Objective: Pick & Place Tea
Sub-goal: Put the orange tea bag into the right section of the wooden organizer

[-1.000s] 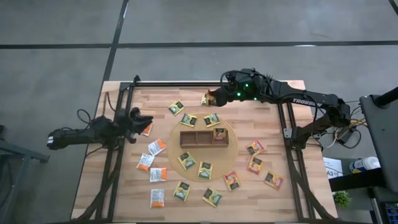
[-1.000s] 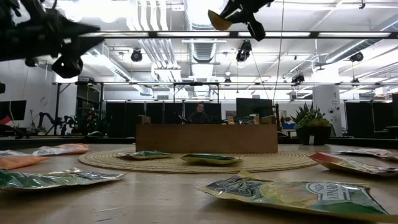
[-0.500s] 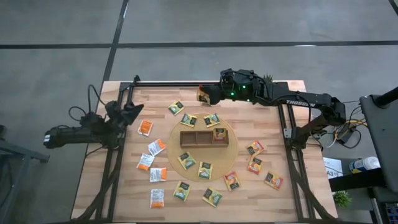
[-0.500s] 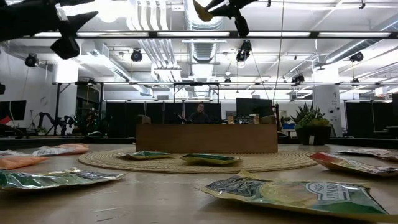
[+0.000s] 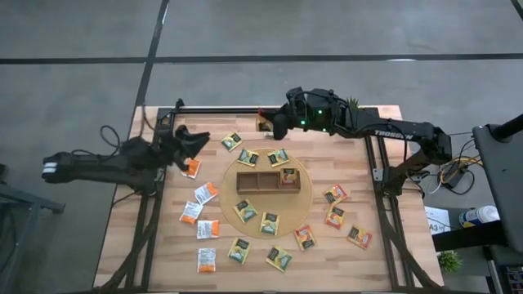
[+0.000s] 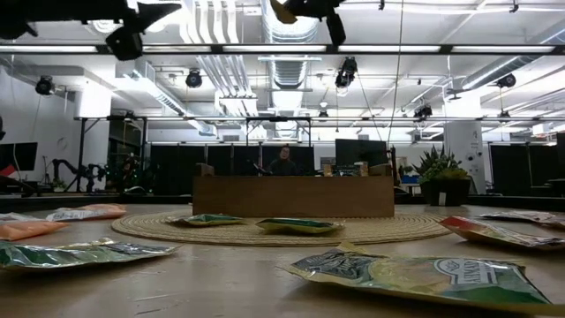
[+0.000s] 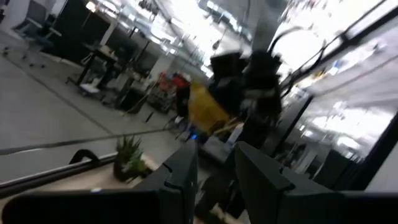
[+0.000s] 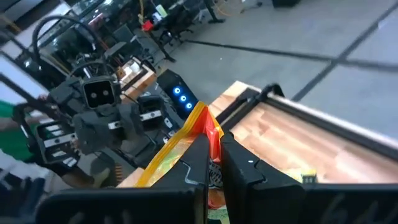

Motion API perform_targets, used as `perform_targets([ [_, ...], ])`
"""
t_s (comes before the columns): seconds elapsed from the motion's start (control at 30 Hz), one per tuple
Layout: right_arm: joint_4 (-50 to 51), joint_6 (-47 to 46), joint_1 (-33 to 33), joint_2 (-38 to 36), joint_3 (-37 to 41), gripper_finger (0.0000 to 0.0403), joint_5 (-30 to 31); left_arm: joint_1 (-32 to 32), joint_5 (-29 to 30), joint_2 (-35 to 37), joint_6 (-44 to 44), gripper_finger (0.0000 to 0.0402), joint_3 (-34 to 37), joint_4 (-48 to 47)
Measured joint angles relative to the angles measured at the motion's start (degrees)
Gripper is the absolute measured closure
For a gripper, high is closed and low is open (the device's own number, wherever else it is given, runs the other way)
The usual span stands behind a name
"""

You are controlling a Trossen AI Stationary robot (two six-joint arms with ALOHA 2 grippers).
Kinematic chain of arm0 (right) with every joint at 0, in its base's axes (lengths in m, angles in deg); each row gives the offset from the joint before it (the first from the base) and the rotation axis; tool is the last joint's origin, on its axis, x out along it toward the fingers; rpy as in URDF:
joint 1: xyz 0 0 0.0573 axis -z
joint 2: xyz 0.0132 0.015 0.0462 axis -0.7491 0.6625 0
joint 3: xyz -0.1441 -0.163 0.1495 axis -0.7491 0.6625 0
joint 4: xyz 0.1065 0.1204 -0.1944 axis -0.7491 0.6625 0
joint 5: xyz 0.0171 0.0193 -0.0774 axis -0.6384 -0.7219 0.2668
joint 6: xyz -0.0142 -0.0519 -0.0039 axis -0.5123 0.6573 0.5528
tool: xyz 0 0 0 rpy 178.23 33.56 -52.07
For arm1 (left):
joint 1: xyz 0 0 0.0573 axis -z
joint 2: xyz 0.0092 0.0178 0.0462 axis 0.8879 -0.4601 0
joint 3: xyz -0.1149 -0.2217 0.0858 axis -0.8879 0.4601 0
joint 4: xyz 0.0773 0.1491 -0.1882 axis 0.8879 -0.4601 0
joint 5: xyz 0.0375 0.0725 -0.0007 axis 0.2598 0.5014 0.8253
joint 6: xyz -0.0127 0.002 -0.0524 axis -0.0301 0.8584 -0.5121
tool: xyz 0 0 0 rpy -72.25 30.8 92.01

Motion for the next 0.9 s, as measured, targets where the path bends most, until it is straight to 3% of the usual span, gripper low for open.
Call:
perform_targets([
  [0.17,5.58,4.23,0.0,0.0,-2.83,0.0385,-0.01,-0.05,-0.09,-6.54,2.42,0.0281,-4.55,-0.7],
  [0.47,9.13,11.9,-0.64,0.0,-4.29,0.0385,-0.06,-0.2,-2.54,-15.75,8.51,0.0177,-13.48,-1.34],
  [0.63,9.59,22.77,-1.6,0.0,-4.27,0.0385,2.65,-0.26,-3.43,-21.03,12.95,0.0171,-20.11,-3.71],
  [0.9,9.56,39.43,-4.05,0.0,-4.27,0.0385,9.88,-0.77,-3.37,-27.55,12.96,0.0171,-27.25,-10.01],
])
